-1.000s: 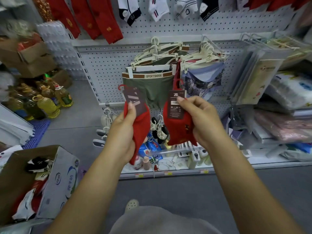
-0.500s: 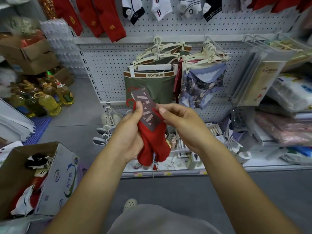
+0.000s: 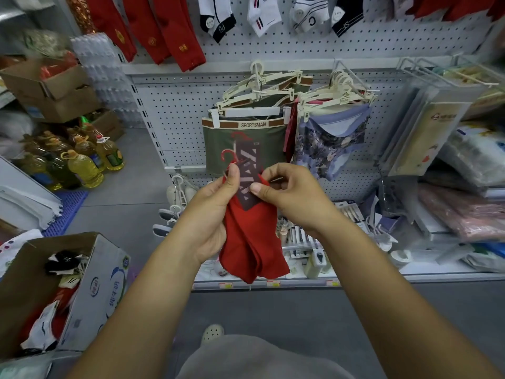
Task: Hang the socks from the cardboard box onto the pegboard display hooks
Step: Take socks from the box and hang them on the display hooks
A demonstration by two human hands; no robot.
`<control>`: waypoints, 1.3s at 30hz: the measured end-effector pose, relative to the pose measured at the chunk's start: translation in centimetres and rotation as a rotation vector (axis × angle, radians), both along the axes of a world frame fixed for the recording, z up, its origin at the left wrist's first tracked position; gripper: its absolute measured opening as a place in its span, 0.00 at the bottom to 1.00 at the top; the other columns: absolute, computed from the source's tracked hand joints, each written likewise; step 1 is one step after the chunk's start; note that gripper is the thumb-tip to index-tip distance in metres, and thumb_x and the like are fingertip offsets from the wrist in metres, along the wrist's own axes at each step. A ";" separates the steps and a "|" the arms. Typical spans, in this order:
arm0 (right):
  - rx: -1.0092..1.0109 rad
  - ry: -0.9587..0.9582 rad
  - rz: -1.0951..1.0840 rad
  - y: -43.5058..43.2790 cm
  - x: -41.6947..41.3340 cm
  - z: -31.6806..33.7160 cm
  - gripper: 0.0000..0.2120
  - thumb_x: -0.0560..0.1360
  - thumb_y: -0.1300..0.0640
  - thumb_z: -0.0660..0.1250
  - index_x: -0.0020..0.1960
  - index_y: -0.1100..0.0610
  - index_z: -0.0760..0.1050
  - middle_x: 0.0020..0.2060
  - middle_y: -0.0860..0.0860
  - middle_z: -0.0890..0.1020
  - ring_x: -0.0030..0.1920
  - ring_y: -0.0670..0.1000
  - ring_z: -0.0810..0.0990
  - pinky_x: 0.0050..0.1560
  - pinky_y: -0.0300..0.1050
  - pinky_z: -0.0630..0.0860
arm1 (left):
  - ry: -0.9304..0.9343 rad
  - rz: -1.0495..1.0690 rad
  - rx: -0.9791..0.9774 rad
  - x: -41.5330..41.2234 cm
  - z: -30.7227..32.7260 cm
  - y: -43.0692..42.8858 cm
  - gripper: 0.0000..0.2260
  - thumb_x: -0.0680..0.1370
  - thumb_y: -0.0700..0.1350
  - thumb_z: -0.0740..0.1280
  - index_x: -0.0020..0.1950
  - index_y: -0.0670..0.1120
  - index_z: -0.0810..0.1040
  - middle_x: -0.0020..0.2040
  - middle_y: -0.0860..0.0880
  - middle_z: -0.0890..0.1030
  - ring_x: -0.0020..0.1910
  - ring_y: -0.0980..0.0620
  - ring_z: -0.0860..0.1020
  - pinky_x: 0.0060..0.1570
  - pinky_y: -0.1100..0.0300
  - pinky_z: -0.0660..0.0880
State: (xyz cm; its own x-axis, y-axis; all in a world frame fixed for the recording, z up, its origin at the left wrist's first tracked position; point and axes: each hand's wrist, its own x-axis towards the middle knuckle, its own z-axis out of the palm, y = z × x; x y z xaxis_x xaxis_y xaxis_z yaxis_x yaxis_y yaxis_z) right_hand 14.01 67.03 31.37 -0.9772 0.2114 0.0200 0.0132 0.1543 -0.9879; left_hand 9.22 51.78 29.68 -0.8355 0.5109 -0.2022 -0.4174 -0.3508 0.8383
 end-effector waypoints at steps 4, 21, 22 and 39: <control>-0.056 0.030 -0.041 0.4 -0.4 -0.1 0.06 0.77 0.62 0.72 0.48 0.58 0.74 0.43 0.64 0.82 0.43 0.55 0.80 0.48 0.53 0.77 | 0.082 0.002 -0.075 -0.1 -0.5 -0.1 0.19 0.77 0.53 0.67 0.62 0.42 0.81 0.58 0.39 0.85 0.55 0.44 0.85 0.49 0.54 0.83; -0.230 0.129 -0.051 4.4 -5.8 3.3 0.04 0.78 0.62 0.70 0.52 0.56 0.79 0.44 0.51 0.88 0.43 0.47 0.87 0.38 0.38 0.80 | 0.158 0.161 -0.106 -8.1 4.8 -5.2 0.17 0.86 0.52 0.57 0.64 0.45 0.80 0.59 0.38 0.84 0.53 0.34 0.85 0.49 0.42 0.84; -0.209 0.124 -0.048 4.5 -6.2 3.6 0.03 0.78 0.61 0.70 0.52 0.56 0.79 0.43 0.51 0.88 0.44 0.48 0.87 0.39 0.40 0.81 | 0.178 0.145 -0.122 -8.6 5.3 -5.2 0.17 0.86 0.52 0.57 0.65 0.45 0.79 0.59 0.37 0.84 0.53 0.33 0.84 0.48 0.42 0.84; -0.186 0.280 0.108 -2.4 -24.6 13.5 0.04 0.81 0.56 0.67 0.51 0.54 0.73 0.47 0.64 0.86 0.42 0.56 0.82 0.38 0.51 0.79 | 0.422 0.262 -0.116 -25.6 14.9 -11.0 0.17 0.85 0.53 0.60 0.61 0.44 0.81 0.55 0.35 0.85 0.48 0.33 0.85 0.43 0.43 0.83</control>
State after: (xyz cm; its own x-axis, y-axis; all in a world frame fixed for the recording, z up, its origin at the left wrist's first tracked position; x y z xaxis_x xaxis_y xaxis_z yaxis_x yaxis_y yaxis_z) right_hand -10.59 64.66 44.89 -0.9563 0.1318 0.2609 -0.2685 -0.0426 -0.9623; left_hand -16.41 40.82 44.62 -0.9538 0.2673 0.1373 0.0552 -0.2931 0.9545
